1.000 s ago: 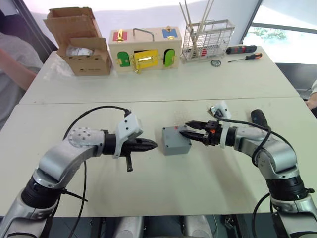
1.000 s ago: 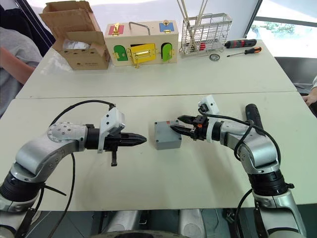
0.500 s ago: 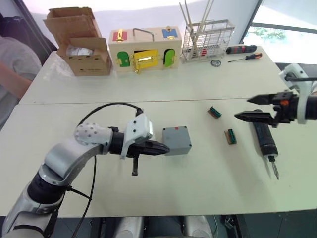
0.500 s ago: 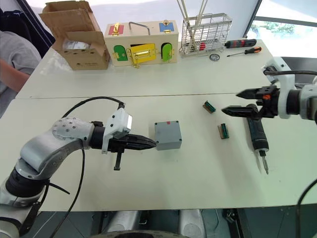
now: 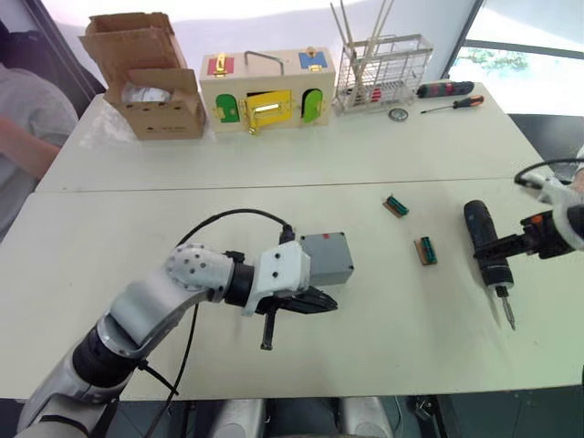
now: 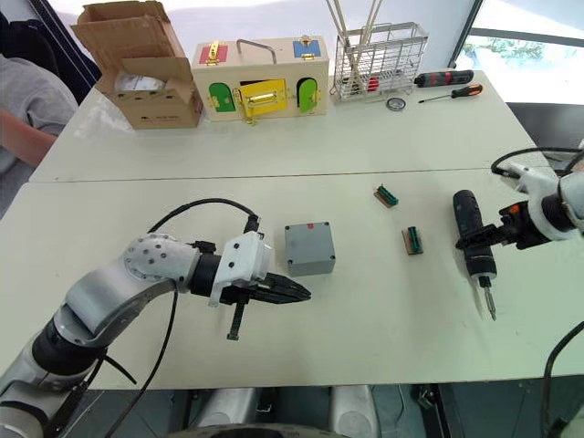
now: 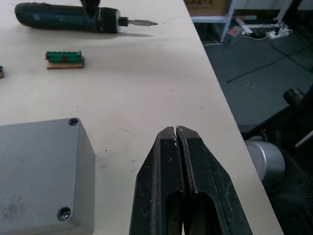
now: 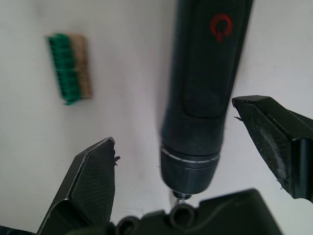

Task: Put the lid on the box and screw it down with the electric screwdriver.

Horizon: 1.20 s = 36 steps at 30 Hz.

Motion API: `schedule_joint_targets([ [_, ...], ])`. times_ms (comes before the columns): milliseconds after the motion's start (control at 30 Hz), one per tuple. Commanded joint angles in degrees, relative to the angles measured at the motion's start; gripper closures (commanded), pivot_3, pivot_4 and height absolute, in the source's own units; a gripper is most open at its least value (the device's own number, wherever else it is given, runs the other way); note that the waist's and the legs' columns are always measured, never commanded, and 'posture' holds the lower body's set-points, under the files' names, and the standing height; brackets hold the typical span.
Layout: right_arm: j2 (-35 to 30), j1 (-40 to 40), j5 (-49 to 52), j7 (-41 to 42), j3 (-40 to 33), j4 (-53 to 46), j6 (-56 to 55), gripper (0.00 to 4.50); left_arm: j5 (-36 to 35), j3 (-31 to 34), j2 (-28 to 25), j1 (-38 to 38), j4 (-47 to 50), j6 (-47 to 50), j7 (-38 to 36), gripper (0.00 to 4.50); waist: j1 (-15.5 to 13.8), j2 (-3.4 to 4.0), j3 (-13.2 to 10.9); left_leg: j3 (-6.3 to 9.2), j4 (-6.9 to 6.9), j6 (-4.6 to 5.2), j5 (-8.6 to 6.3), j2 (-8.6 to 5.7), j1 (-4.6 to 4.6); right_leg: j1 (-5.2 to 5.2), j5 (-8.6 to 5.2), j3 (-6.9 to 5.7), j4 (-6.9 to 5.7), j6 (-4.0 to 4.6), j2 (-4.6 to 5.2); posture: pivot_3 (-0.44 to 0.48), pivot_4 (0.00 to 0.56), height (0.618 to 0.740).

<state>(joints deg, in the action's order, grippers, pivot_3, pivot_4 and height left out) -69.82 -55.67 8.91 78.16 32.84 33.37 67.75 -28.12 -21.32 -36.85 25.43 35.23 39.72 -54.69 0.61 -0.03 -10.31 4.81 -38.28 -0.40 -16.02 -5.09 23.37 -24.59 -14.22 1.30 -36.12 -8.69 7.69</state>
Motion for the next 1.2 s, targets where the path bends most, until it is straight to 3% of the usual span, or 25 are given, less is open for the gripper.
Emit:
schedule_joint_targets([
  [33, 1.0, -3.6, -5.3, 2.9, 1.8, 6.5, -4.0, 0.04, -0.6, 1.0, 0.2, -0.5, 3.7, 1.0, 1.8, 4.50, 0.1, 0.00, 0.0, 0.00, 0.00, 0.00, 0.00, 0.00, -0.01, 0.00, 0.00, 0.00, 0.00, 0.00, -0.01, 0.000, 0.150, 0.734],
  [300, 7.4, -4.2, -13.4, 8.3, 5.5, 17.8, -8.3, 0.04, -0.6, 1.3, 0.3, -2.3, 5.6, 2.9, 4.8, 4.50, 0.0, -0.03, 0.0, 0.01, 0.00, -0.04, 0.02, 0.00, -0.01, 0.00, 0.00, 0.00, 0.00, 0.00, -0.01, 0.000, 0.150, 0.734],
  [533, 10.7, -2.5, -18.7, 10.3, 5.6, 21.7, -11.1, 2.01, -0.7, 1.1, 0.5, -2.6, 6.0, 3.4, 5.9, 4.50, -0.1, -0.20, 0.1, 0.13, -0.01, -0.07, 0.03, 0.00, -0.05, 0.10, 0.00, -0.08, 0.01, 0.00, -0.04, 0.000, 0.150, 0.734],
  [633, 11.2, -2.1, -20.3, 10.8, 4.8, 22.1, -12.1, 2.64, -0.6, 1.2, 0.4, -2.7, 5.9, 3.5, 6.2, 4.50, -0.1, -0.50, 0.3, 0.16, 0.00, -0.08, 0.03, 0.01, -0.07, 0.11, 0.00, -0.10, 0.01, 0.00, -0.06, 0.000, 0.150, 0.734],
  [733, 11.5, -1.6, -20.4, 9.8, 2.3, 22.4, -11.8, 2.67, -0.3, 1.5, 0.2, -3.1, 5.1, 3.0, 6.2, 4.50, -0.3, -0.61, 0.4, 0.22, -0.01, -0.10, 0.04, 0.00, -0.06, 0.16, 0.00, -0.14, 0.02, 0.00, -0.05, 0.000, 0.150, 0.734],
  [867, 13.3, -8.2, -15.5, -2.0, -11.4, 24.7, -11.3, 2.67, -2.4, 6.2, -0.3, -3.0, 2.6, 3.3, 6.2, 4.50, 0.4, -0.80, 0.5, 0.21, -0.01, -0.12, 0.05, 0.01, -0.08, 0.16, 0.00, -0.13, 0.02, 0.01, -0.05, 0.000, 0.150, 0.734],
  [933, 13.2, -11.4, -12.7, -6.5, -18.5, 21.9, -10.7, 2.67, -3.7, 9.5, -0.6, -2.5, -0.2, 3.1, 5.6, 4.50, 0.8, -0.52, 0.4, 0.04, -0.03, -0.14, 0.07, -0.01, -0.11, 0.11, 0.05, 0.05, 0.01, 0.07, -0.03, 0.000, 0.150, 0.734],
  [1000, 12.0, -9.9, -10.2, -11.4, -25.8, 12.5, -10.0, 2.67, -3.7, 11.7, -0.9, -1.0, -3.6, 3.1, 5.6, 4.50, 0.8, 0.02, 0.3, -0.08, 0.00, -0.14, 0.07, -0.02, -0.10, -0.02, 0.06, 0.15, -0.05, 0.06, -0.01, 0.000, 0.150, 0.734],
  [1067, 12.5, -2.3, -6.3, -15.9, -35.9, -4.0, -7.6, 2.67, -4.1, 13.5, -0.4, 0.4, -7.0, 3.3, 5.9, 4.50, 0.2, 0.23, 0.4, -0.08, 0.16, -0.16, 0.08, 0.02, 0.01, -0.29, 0.05, 0.13, -0.13, 0.06, -0.04, 0.000, 0.150, 0.734],
  [1133, 16.9, 4.9, -2.4, -20.8, -46.2, -19.2, -5.6, 2.67, -4.6, 14.5, 0.1, 1.2, -9.5, 3.2, 5.5, 4.50, -0.2, 0.20, 0.4, 0.07, 0.30, -0.21, 0.09, 0.08, 0.15, -0.51, 0.04, -0.11, -0.23, 0.06, -0.11, 0.000, 0.150, 0.734],
  [1200, 25.6, 10.4, 2.0, -26.7, -56.2, -33.0, -7.7, 2.67, -4.3, 14.3, 0.6, 1.8, -11.3, 2.7, 5.1, 4.50, -0.2, 0.15, 0.4, 0.23, 0.34, -0.21, 0.09, 0.11, 0.16, -0.54, 0.04, -0.27, -0.35, 0.06, -0.07, 0.000, 0.150, 0.734],
])
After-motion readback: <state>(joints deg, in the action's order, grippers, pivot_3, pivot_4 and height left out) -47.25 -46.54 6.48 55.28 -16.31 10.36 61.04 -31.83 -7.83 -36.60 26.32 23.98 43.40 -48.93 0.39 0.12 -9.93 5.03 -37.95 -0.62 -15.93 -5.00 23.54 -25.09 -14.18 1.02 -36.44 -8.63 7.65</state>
